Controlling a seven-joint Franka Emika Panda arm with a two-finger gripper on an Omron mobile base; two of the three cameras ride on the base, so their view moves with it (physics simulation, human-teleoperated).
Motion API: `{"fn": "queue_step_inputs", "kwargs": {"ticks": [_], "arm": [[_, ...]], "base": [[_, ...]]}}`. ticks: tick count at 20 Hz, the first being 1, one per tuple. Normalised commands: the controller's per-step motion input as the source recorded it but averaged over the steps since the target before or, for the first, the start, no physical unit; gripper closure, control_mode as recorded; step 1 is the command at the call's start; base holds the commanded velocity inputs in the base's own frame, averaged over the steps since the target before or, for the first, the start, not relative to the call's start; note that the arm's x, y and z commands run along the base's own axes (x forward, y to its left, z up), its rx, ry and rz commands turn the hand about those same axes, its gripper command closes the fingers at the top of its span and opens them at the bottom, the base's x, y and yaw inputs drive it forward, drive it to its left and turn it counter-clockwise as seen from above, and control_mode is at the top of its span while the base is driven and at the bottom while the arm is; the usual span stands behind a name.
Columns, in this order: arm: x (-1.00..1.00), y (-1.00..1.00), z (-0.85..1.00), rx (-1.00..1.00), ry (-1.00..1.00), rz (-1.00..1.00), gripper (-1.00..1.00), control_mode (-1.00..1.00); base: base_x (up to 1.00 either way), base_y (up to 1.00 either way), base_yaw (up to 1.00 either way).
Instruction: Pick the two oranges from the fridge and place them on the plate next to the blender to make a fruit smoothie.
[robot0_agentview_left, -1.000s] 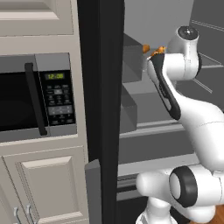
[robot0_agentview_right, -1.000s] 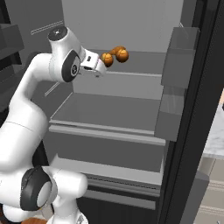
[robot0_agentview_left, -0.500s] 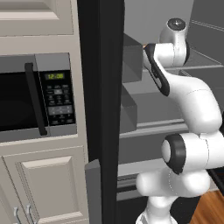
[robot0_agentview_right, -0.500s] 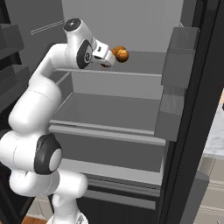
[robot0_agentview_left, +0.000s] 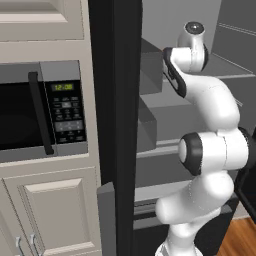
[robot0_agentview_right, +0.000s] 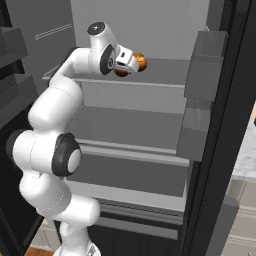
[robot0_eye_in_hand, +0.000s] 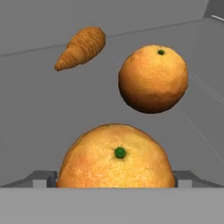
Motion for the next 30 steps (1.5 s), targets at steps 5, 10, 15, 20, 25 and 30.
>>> {"fn": "queue_step_inputs", "kwargs": {"ticks": [5, 10, 15, 20, 25, 30], "arm": [[0.13, -0.14, -0.44, 0.00, 0.00, 0.01, 1.00, -1.00], [0.00, 0.00, 0.00, 0.00, 0.00, 0.00, 1.00, -1.00], [-0.37, 0.00, 0.00, 0.00, -0.14, 0.00, 1.00, -1.00], [-1.00, 0.03, 0.01, 0.00, -0.49, 0.05, 1.00, -1.00], [-1.00, 0.00, 0.59, 0.00, -0.36, 0.06, 1.00, -1.00], [-1.00, 0.00, 0.39, 0.00, 0.01, 0.10, 1.00, -1.00]], "base": [[0.00, 0.00, 0.00], [0.00, 0.00, 0.00], [0.00, 0.00, 0.00], [0.00, 0.00, 0.00], [0.00, 0.00, 0.00], [0.00, 0.00, 0.00]]}}
